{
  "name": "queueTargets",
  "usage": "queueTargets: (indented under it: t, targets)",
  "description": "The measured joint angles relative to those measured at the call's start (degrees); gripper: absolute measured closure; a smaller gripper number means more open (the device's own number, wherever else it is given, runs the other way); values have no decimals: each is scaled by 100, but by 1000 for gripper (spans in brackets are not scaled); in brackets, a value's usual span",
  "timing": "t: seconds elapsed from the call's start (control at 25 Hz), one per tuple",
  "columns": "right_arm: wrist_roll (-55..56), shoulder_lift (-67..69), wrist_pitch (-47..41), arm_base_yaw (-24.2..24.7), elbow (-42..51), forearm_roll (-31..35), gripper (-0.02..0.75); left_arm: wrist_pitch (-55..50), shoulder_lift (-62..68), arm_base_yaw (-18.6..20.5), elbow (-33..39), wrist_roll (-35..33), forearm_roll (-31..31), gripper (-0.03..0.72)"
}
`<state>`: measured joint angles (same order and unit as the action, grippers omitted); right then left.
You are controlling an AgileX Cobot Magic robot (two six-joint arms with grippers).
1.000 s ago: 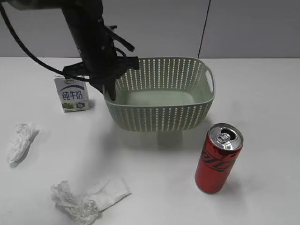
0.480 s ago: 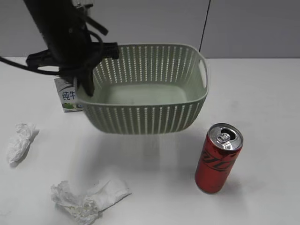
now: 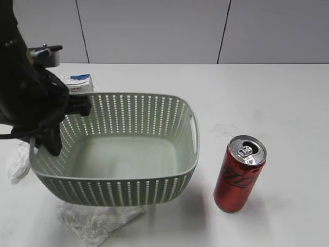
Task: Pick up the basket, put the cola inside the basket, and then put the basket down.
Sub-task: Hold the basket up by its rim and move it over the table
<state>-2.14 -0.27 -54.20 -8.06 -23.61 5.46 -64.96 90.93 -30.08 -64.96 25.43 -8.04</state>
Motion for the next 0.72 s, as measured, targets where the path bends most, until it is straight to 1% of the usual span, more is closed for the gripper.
queueTargets:
  t: [0.12,0.24,0.52,0.72]
  targets:
    - [-8,66,11,0,-59,27,153,245,-40,14,362,0,-26,692]
    - [-48,512,38,0,-287,240,153,460,-46,14,506,0,-26,692]
    - [-675,2626,38,0,-1115,1367,153,763,-46,14,518,0,-55,692]
    - [-1484,4228,-22,0,-1886,2191,153,768,-46,14,525,0,-50,692]
